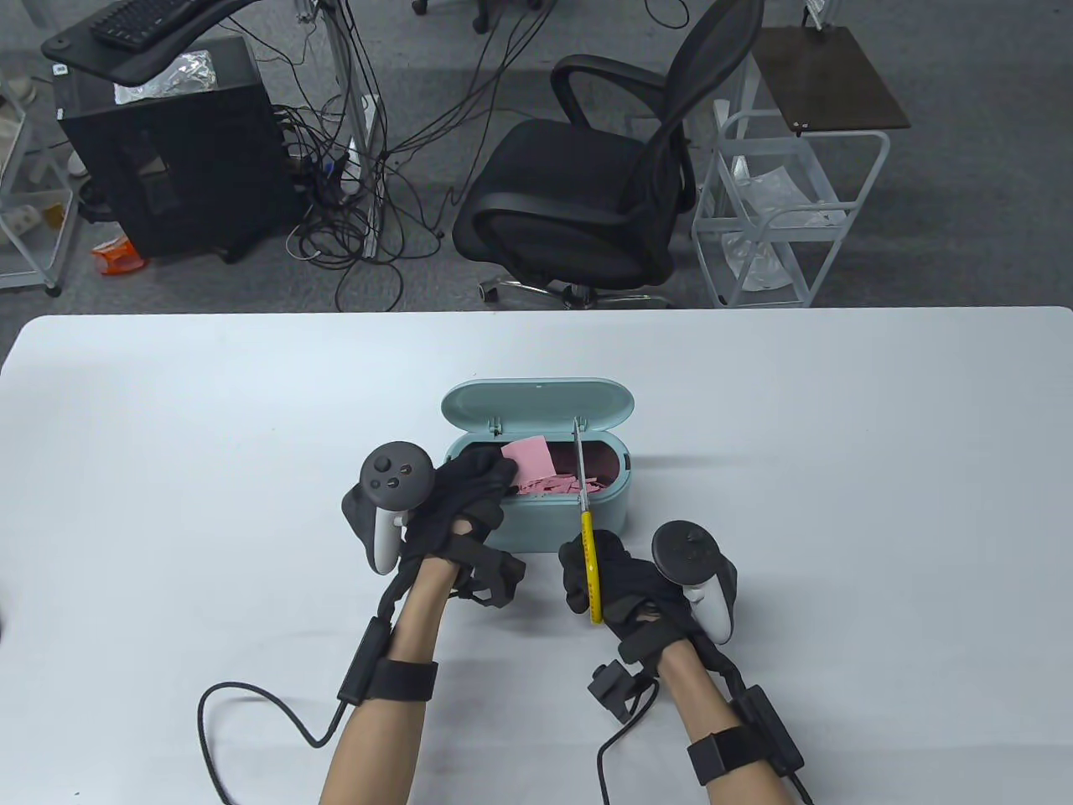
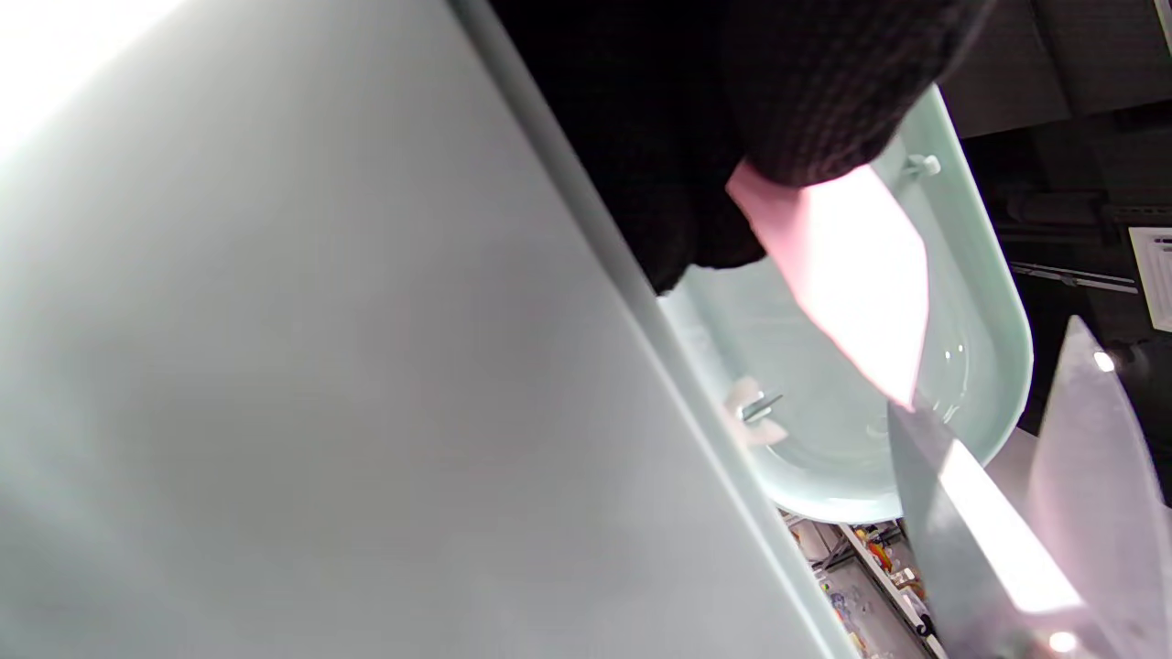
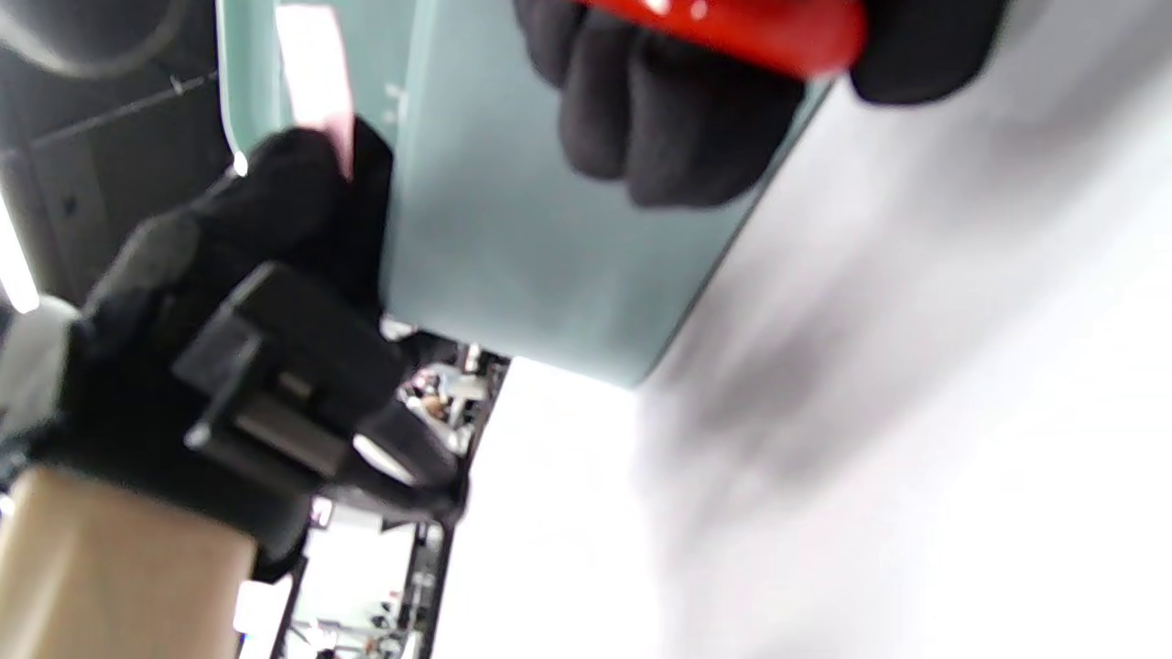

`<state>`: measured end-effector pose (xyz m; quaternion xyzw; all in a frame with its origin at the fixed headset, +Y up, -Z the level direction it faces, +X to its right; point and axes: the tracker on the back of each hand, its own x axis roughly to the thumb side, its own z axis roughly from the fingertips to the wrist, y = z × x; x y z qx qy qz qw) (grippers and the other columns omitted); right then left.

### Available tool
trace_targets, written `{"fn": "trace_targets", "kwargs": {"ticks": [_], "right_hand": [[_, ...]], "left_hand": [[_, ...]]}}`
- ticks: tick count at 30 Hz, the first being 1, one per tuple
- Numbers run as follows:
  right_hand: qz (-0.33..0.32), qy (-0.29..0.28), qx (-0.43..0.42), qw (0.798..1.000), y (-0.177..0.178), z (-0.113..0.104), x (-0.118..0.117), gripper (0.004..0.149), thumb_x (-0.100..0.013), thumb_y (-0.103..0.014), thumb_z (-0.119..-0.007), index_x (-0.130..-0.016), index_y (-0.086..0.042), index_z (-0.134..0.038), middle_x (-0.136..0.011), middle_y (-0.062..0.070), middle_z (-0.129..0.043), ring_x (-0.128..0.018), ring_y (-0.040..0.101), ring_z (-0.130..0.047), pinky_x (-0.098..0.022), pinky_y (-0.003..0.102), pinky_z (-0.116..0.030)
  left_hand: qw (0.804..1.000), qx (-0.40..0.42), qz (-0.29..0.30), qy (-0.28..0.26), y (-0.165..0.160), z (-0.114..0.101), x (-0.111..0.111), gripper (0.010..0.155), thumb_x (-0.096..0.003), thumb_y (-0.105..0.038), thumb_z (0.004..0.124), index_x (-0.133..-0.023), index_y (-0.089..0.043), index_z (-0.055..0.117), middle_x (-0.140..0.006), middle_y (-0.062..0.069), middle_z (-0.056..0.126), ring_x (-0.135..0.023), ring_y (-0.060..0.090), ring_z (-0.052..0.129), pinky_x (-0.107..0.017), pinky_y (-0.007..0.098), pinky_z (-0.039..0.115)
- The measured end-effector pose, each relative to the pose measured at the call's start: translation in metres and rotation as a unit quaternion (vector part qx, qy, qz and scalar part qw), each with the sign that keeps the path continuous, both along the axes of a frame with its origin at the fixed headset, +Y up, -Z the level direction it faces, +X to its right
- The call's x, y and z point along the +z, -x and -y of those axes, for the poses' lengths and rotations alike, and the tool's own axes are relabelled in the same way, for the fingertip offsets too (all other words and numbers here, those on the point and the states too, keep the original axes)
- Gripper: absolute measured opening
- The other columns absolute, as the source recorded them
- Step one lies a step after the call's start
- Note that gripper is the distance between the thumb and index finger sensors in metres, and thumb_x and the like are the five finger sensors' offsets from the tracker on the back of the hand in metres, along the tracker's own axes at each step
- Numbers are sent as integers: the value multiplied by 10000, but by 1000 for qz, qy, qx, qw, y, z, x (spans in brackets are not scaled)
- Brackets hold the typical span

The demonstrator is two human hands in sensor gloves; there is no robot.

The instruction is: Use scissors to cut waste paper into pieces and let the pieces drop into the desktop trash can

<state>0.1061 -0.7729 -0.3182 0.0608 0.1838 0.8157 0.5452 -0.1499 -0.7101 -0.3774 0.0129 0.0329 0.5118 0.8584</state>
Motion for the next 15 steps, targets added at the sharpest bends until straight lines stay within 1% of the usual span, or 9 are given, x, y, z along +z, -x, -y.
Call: {"fn": "trace_targets", "kwargs": {"ticks": [1, 3, 4, 7, 10, 13, 15], "right_hand": [[5, -2, 7, 1000, 0, 0, 0, 894, -375, -813, -563, -932, -118, -497, -856, 107, -753, -602, 292, -895, -642, 630, -632], [-9, -5, 19, 1000, 0, 1, 1, 892, -375, -816, -568, -931, -121, -509, -843, 98, -763, -581, 275, -901, -640, 624, -639], [-6, -4, 27, 1000, 0, 1, 1, 892, -370, -816, -576, -926, -120, -525, -827, 94, -779, -563, 270, -910, -635, 623, -647], [-10, -19, 54, 998, 4, 2, 3, 886, -360, -818, -597, -908, -124, -568, -783, 82, -817, -516, 258, -932, -624, 613, -670], [-8, -37, 61, 997, 10, -1, 2, 876, -355, -816, -609, -897, -128, -589, -757, 70, -837, -494, 248, -945, -612, 605, -690], [2, -43, 50, 998, 14, -3, -1, 813, -364, -757, -656, -881, -131, -617, -727, 56, -859, -466, 245, -954, -601, 593, -708], [8, -43, 48, 998, 15, -4, -2, 767, -375, -724, -662, -867, -136, -637, -703, 50, -874, -441, 238, -962, -592, 583, -723]], "left_hand": [[1000, 1, -1, 0, 0, 0, 0, 394, -442, -449, 812, -752, -256, 961, -708, -47, 1041, -770, 262, 938, -733, 688, 398], [1000, 5, -1, 2, 1, 0, 0, 393, -444, -447, 812, -752, -255, 963, -710, -48, 1041, -773, 263, 936, -733, 688, 395], [1000, 9, -2, 3, 1, 0, 0, 395, -444, -446, 811, -753, -253, 962, -710, -47, 1041, -774, 264, 935, -733, 688, 393], [1000, 22, -8, 0, 1, 1, 1, 395, -447, -441, 807, -754, -247, 961, -711, -40, 1040, -774, 268, 932, -731, 690, 386], [1000, 15, -10, -1, 1, 1, 1, 395, -448, -443, 805, -754, -247, 960, -713, -42, 1038, -777, 266, 930, -732, 690, 383], [1000, 9, -7, 0, 1, 1, 1, 395, -447, -444, 806, -754, -250, 960, -712, -44, 1039, -782, 266, 925, -731, 692, 379], [1000, 8, -5, 2, 1, 1, 1, 396, -447, -446, 806, -755, -251, 961, -715, -47, 1038, -785, 266, 923, -731, 691, 376]]}}
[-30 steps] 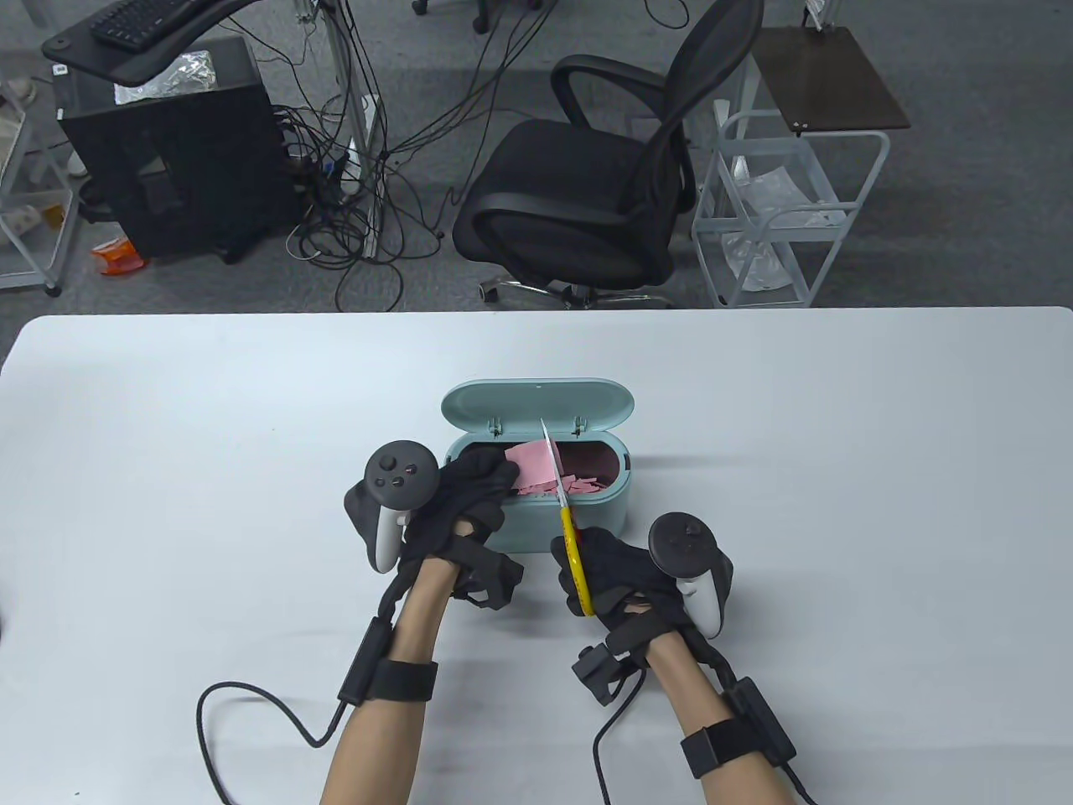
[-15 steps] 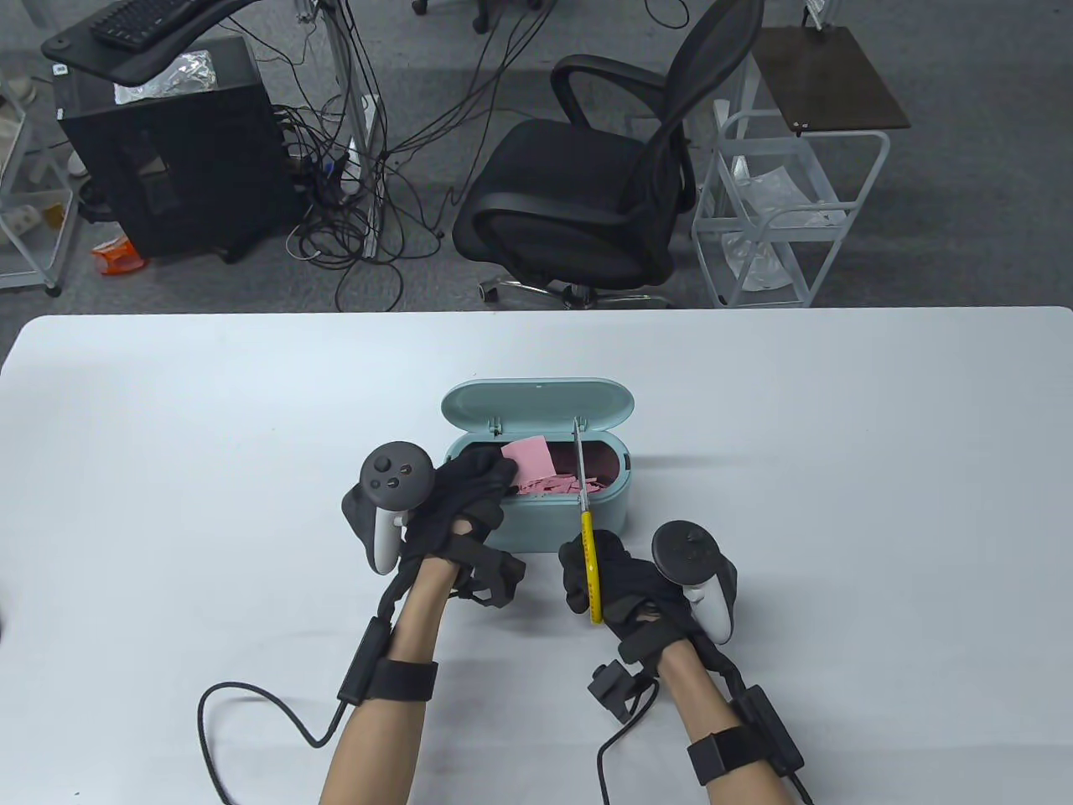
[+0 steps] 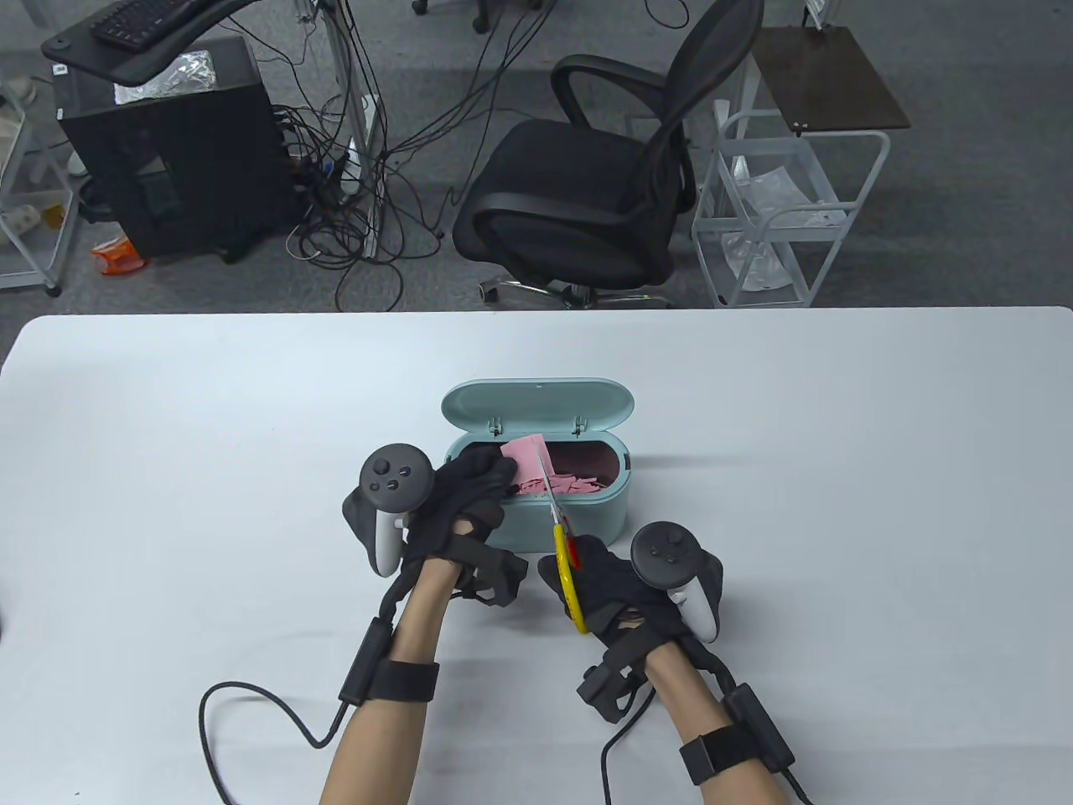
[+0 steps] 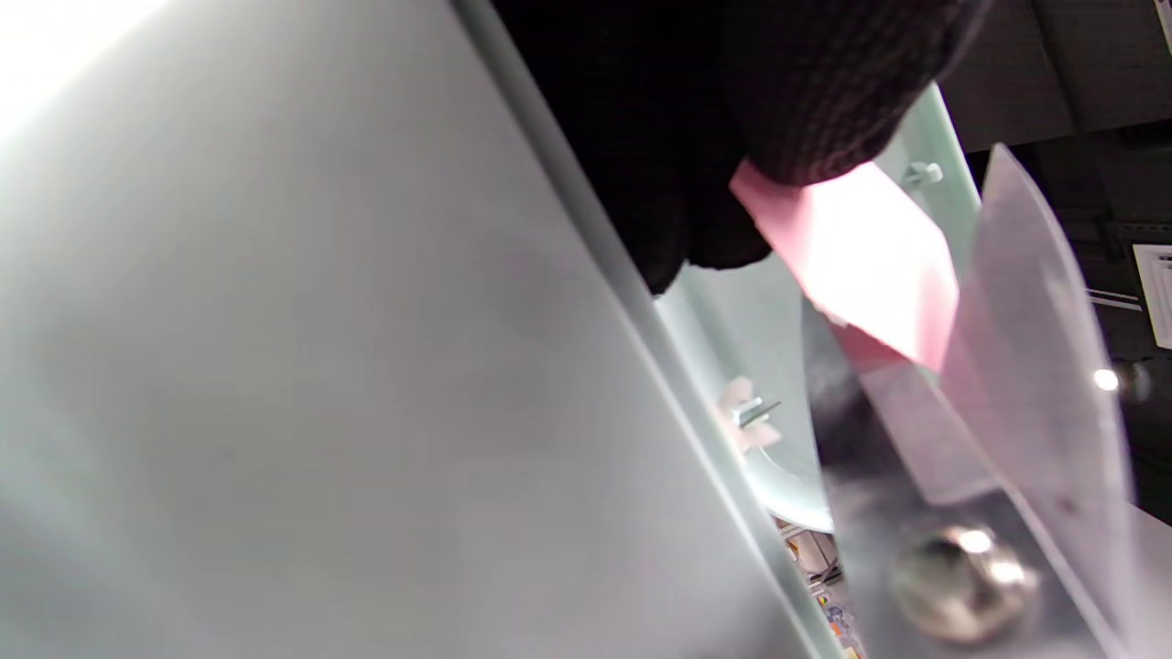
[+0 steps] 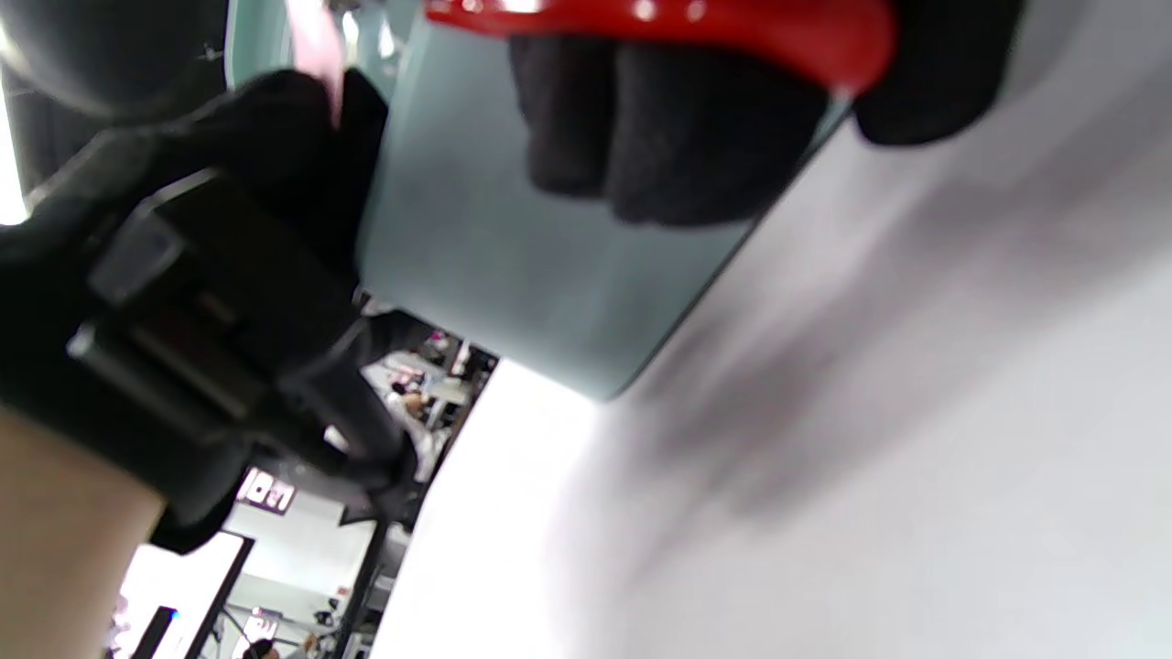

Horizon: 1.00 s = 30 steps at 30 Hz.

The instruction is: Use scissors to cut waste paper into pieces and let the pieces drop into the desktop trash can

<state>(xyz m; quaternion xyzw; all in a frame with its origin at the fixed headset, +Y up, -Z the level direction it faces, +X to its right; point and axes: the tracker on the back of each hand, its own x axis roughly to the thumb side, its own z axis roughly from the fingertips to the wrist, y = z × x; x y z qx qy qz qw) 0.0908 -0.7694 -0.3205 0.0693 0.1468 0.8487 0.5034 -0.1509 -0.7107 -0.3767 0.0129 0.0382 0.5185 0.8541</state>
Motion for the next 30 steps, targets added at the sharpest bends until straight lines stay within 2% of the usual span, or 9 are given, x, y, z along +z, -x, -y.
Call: {"fn": "trace_targets", "kwargs": {"ticks": [13, 17, 18, 20, 21, 30], "right_hand": [[43, -20, -33, 998, -3, -5, -3, 564, -388, -573, -710, -721, -122, -782, -452, -42, -971, -167, 122, -1009, -501, 474, -856], [48, -14, -45, 998, -6, -3, -3, 563, -384, -585, -734, -713, -132, -797, -444, -44, -979, -158, 118, -1011, -507, 467, -852], [43, -9, -48, 998, -6, -3, -4, 581, -385, -599, -740, -730, -134, -789, -471, -29, -975, -190, 142, -1007, -534, 494, -818], [18, 7, -35, 999, -6, -4, -4, 663, -382, -658, -724, -798, -142, -723, -586, 8, -930, -307, 188, -981, -626, 608, -660], [14, 7, -27, 1000, -6, -4, -5, 679, -382, -675, -712, -813, -150, -707, -610, 5, -919, -333, 184, -978, -636, 621, -637], [33, 4, -46, 998, -5, -4, -9, 639, -395, -644, -709, -787, -140, -732, -561, -12, -932, -291, 177, -986, -603, 566, -711]], "left_hand": [[1000, -2, 2, 1, 0, 1, 0, 397, -445, -450, 803, -756, -260, 961, -719, -54, 1036, -790, 259, 920, -734, 687, 376], [1000, -3, 3, 2, -1, 1, 0, 398, -446, -449, 799, -758, -259, 959, -720, -54, 1034, -793, 260, 916, -734, 686, 377], [1000, -4, 3, 2, -1, 1, 0, 397, -446, -450, 799, -757, -262, 958, -723, -55, 1032, -795, 261, 914, -735, 686, 375], [1000, -15, 10, 4, -2, 0, -1, 395, -445, -452, 799, -759, -271, 956, -731, -56, 1026, -802, 263, 908, -735, 687, 372], [1000, -19, 12, 4, -2, 0, -1, 395, -445, -452, 799, -761, -274, 955, -734, -56, 1025, -804, 263, 907, -736, 687, 371], [998, -54, 33, 12, -6, -2, -2, 395, -444, -453, 803, -764, -281, 959, -786, -43, 999, -843, 275, 867, -737, 692, 353]]}}
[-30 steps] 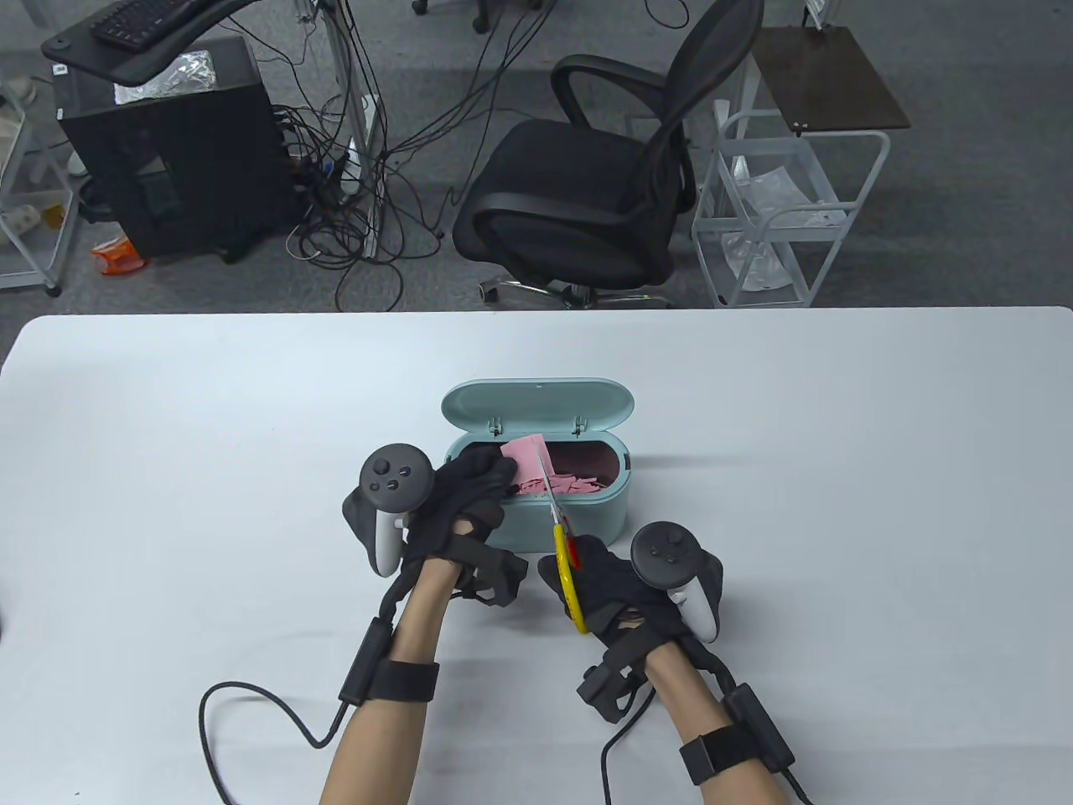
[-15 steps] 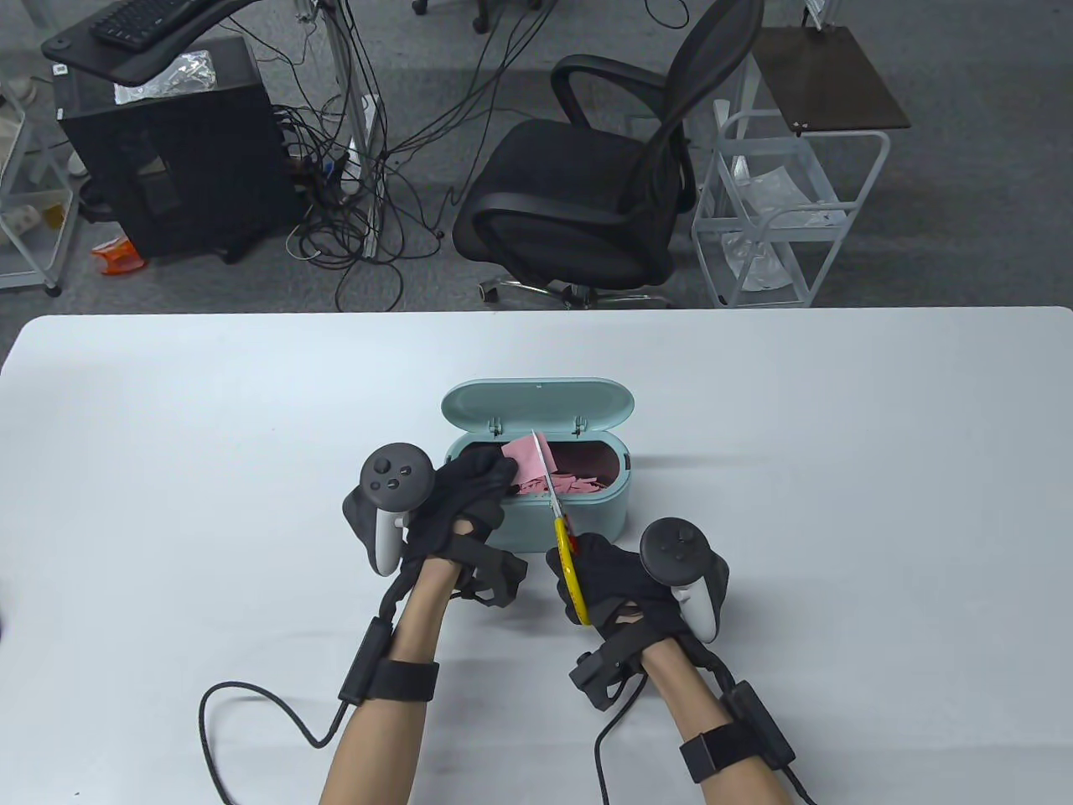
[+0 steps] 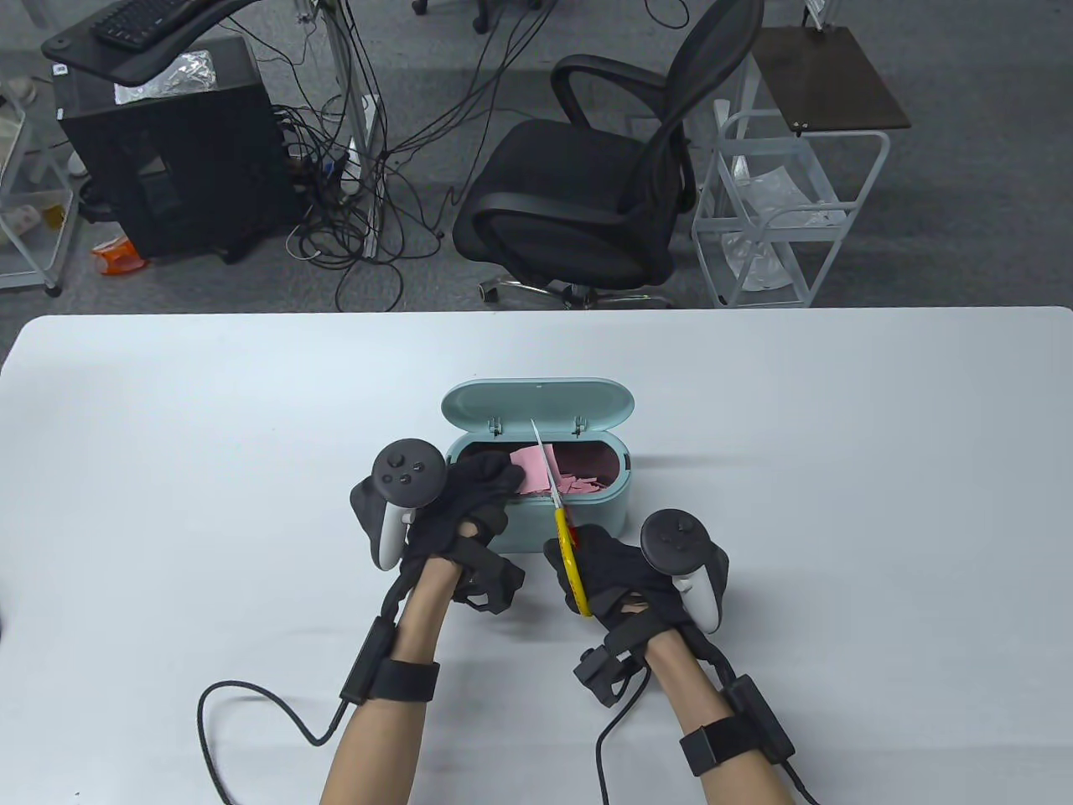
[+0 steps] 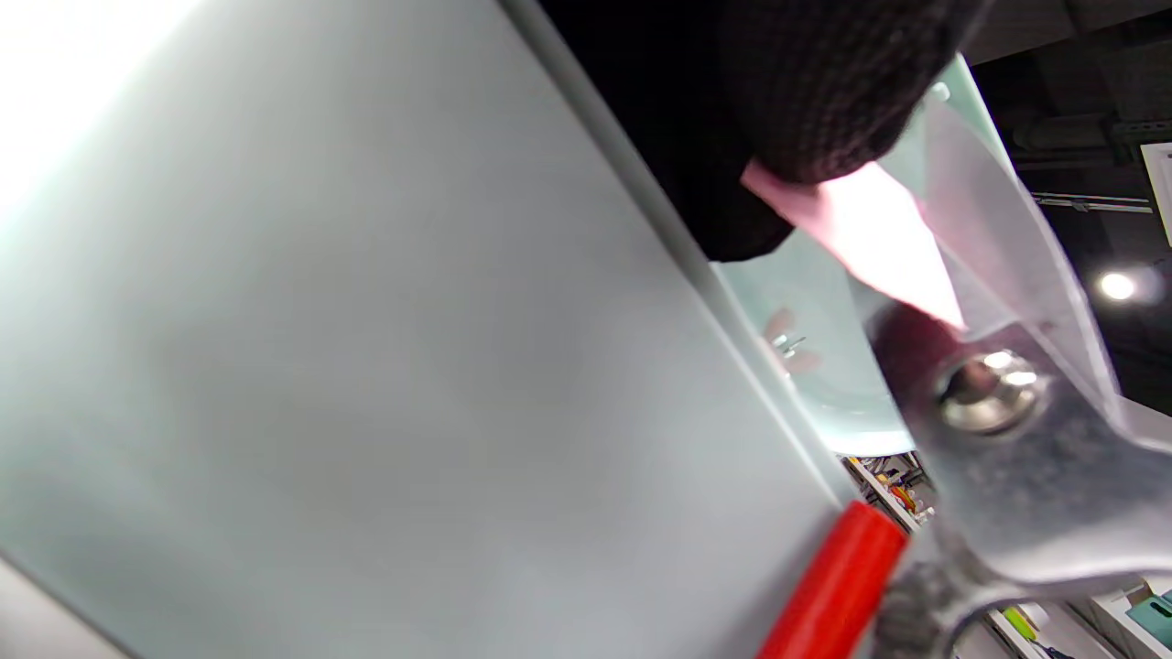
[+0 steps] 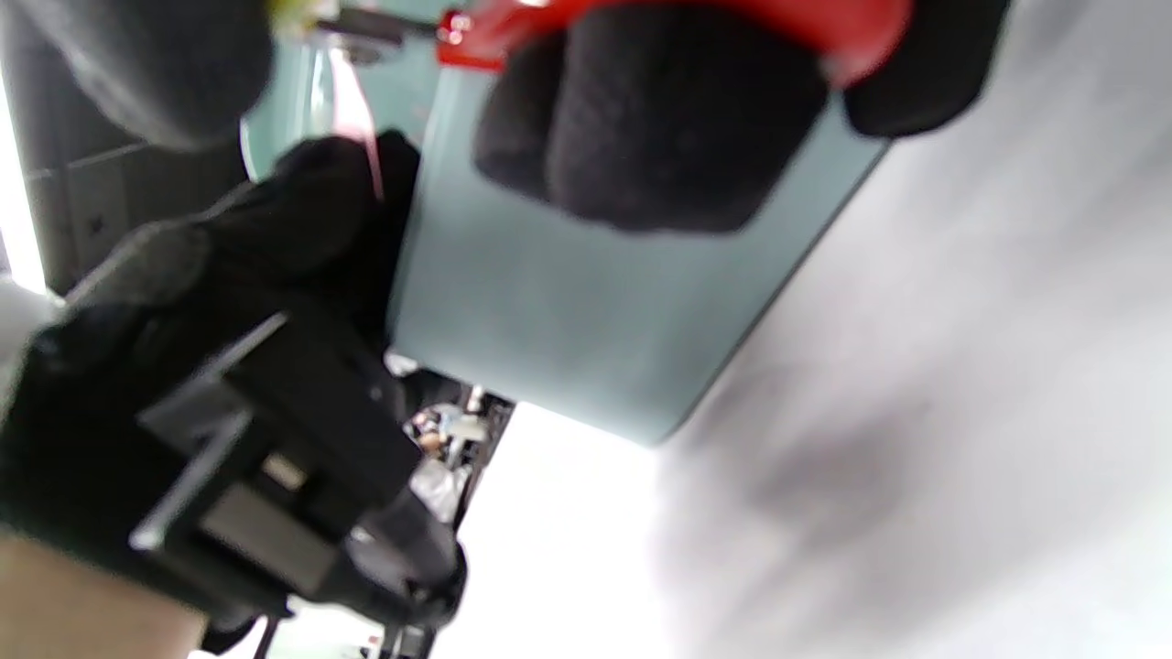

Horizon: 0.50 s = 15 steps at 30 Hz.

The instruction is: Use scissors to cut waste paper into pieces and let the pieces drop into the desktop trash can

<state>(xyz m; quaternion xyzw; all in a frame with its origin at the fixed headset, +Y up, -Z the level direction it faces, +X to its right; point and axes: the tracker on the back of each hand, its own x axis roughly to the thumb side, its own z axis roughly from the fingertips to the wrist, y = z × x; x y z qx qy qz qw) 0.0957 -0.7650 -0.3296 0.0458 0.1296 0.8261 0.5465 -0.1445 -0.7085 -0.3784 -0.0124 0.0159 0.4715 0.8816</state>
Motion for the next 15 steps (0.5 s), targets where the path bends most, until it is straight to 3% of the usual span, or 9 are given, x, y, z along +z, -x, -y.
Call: {"fn": "trace_targets", "kwargs": {"ticks": [3, 8, 10, 13, 15], "right_hand": [[35, -2, -14, 999, -1, 0, 0, 563, -388, -573, -735, -705, -113, -802, -433, -43, -975, -143, 113, -1006, -538, 485, -819], [40, 7, -43, 998, -6, 2, 1, 563, -387, -583, -753, -706, -123, -813, -431, -38, -985, -147, 118, -1008, -544, 483, -810], [10, 15, -22, 1000, -7, 3, 3, 625, -384, -632, -732, -759, -133, -765, -522, -8, -956, -240, 166, -996, -585, 548, -738], [-47, 25, 37, 998, -8, 7, 7, 839, -383, -785, -598, -909, -133, -554, -794, 68, -806, -518, 244, -929, -653, 643, -604], [-51, 24, 49, 997, -8, 9, 10, 846, -381, -780, -600, -917, -129, -538, -829, 94, -781, -542, 268, -912, -658, 661, -577]], "left_hand": [[1000, 1, -1, 0, 0, 0, 0, 397, -442, -455, 803, -763, -281, 960, -786, -44, 1000, -846, 273, 863, -737, 692, 355], [1000, 27, -7, 3, 2, 1, 0, 396, -444, -450, 803, -758, -270, 962, -782, -45, 1005, -847, 269, 863, -738, 690, 351], [999, 37, -9, 4, 2, 2, 0, 394, -445, -450, 803, -756, -269, 962, -781, -44, 1006, -846, 268, 865, -737, 690, 348], [999, 50, -15, 3, 3, 3, 1, 393, -445, -451, 803, -754, -268, 963, -778, -45, 1008, -845, 265, 866, -736, 690, 345], [998, 54, -17, 3, 4, 3, 1, 392, -444, -457, 804, -751, -274, 965, -776, -49, 1010, -844, 260, 869, -736, 688, 345]]}}
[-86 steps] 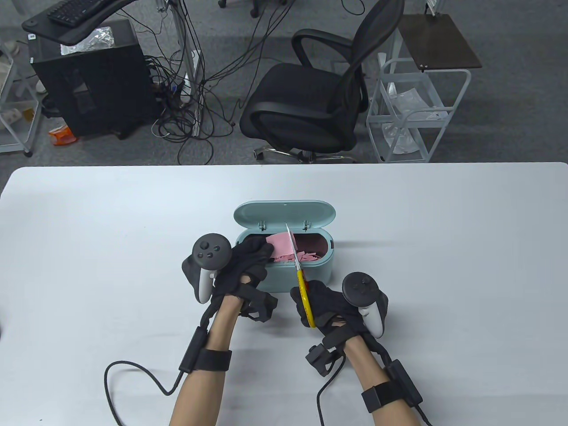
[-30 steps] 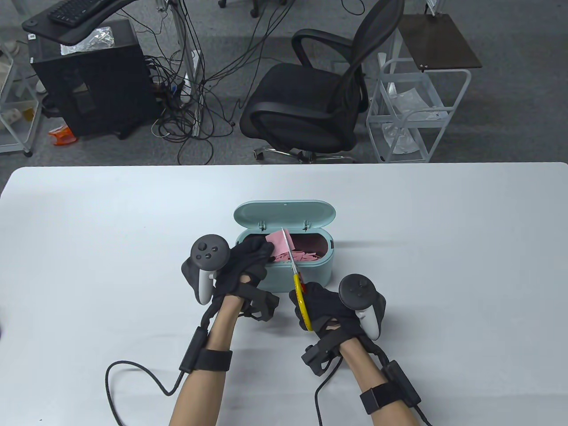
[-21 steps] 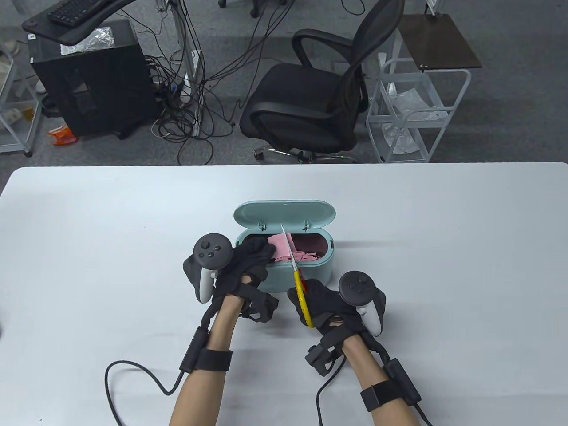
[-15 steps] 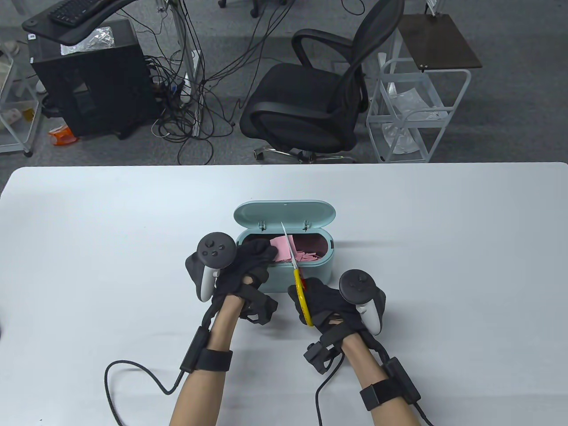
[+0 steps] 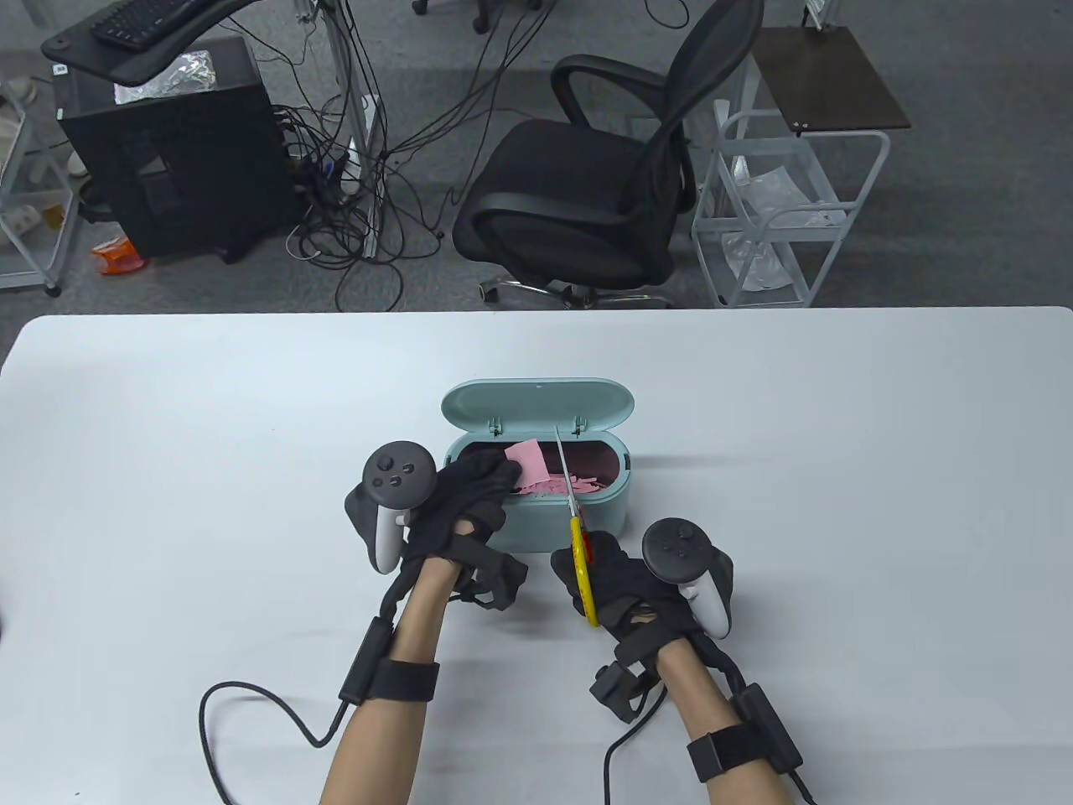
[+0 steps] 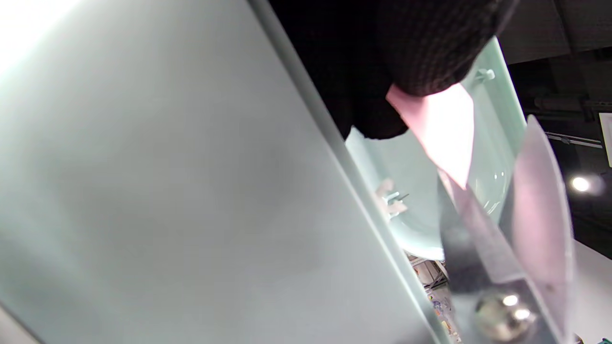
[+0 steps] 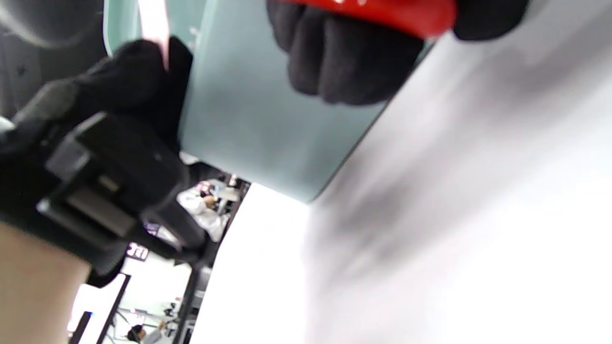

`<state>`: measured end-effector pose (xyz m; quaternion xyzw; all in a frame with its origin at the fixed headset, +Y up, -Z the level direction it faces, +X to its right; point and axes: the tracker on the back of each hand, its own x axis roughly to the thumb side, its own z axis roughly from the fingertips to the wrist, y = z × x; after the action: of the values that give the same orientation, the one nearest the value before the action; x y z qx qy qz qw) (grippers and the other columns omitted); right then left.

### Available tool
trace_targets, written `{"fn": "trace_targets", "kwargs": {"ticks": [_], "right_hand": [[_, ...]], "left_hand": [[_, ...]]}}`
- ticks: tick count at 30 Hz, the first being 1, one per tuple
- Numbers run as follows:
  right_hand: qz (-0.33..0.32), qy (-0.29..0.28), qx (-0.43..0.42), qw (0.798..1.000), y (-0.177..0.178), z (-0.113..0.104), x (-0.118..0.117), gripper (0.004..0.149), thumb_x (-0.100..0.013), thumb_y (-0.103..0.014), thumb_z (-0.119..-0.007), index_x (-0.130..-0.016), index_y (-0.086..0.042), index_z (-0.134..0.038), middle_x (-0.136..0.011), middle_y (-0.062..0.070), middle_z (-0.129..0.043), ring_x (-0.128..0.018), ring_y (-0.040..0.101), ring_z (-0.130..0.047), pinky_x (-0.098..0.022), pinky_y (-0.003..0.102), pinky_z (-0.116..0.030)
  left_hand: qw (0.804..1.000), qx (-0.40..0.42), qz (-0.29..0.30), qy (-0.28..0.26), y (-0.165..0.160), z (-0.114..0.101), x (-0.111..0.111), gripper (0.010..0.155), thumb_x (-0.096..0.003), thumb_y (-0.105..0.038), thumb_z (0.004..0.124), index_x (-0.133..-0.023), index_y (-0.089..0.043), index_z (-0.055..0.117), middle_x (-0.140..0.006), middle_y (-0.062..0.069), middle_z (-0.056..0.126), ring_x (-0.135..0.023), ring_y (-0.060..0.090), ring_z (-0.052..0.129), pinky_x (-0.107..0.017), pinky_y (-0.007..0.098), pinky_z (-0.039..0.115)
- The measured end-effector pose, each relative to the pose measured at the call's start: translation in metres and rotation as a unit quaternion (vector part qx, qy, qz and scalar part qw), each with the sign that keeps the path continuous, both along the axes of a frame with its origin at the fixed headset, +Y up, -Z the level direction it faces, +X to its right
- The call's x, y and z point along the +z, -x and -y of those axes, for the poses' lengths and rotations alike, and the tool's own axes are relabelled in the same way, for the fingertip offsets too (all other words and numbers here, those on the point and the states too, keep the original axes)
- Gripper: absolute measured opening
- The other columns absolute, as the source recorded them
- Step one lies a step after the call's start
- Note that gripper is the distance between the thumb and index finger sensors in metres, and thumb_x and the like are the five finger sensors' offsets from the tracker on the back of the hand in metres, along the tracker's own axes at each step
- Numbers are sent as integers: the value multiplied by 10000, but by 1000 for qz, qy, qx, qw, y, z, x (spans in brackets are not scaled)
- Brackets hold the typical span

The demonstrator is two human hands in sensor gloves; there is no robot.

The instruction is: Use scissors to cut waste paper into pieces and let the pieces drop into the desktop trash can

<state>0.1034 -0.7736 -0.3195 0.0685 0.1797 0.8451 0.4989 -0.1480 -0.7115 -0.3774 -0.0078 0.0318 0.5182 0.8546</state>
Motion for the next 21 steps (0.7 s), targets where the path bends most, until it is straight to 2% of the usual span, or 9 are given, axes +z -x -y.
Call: {"fn": "trace_targets", "kwargs": {"ticks": [4, 7, 11, 21], "right_hand": [[-9, -9, 13, 1000, 2, 1, 4, 845, -377, -779, -609, -911, -127, -551, -813, 94, -793, -525, 265, -918, -652, 647, -600], [-19, -12, 14, 1000, 5, 0, 5, 840, -373, -791, -614, -894, -133, -583, -768, 68, -828, -480, 238, -938, -618, 603, -680], [-9, -16, 12, 1000, 10, -1, 2, 825, -368, -779, -640, -878, -131, -613, -732, 63, -853, -446, 231, -950, -601, 591, -706], [39, -37, -26, 998, 9, -4, -3, 609, -392, -609, -695, -754, -123, -747, -519, -10, -952, -224, 157, -996, -506, 499, -830]], "left_hand": [[1000, 13, -5, 0, 1, 1, 0, 393, -443, -465, 806, -752, -282, 965, -774, -54, 1014, -843, 252, 873, -736, 683, 347], [1000, 18, -8, 1, 1, 1, 1, 394, -444, -466, 806, -751, -280, 966, -772, -52, 1015, -843, 252, 873, -735, 683, 345], [1000, 6, -5, 0, 0, 1, 1, 398, -442, -473, 809, -750, -280, 971, -767, -56, 1021, -854, 252, 860, -732, 686, 336], [1000, 0, -3, 1, -1, 1, 1, 403, -441, -474, 803, -752, -281, 972, -768, -61, 1019, -867, 253, 842, -734, 686, 329]]}}
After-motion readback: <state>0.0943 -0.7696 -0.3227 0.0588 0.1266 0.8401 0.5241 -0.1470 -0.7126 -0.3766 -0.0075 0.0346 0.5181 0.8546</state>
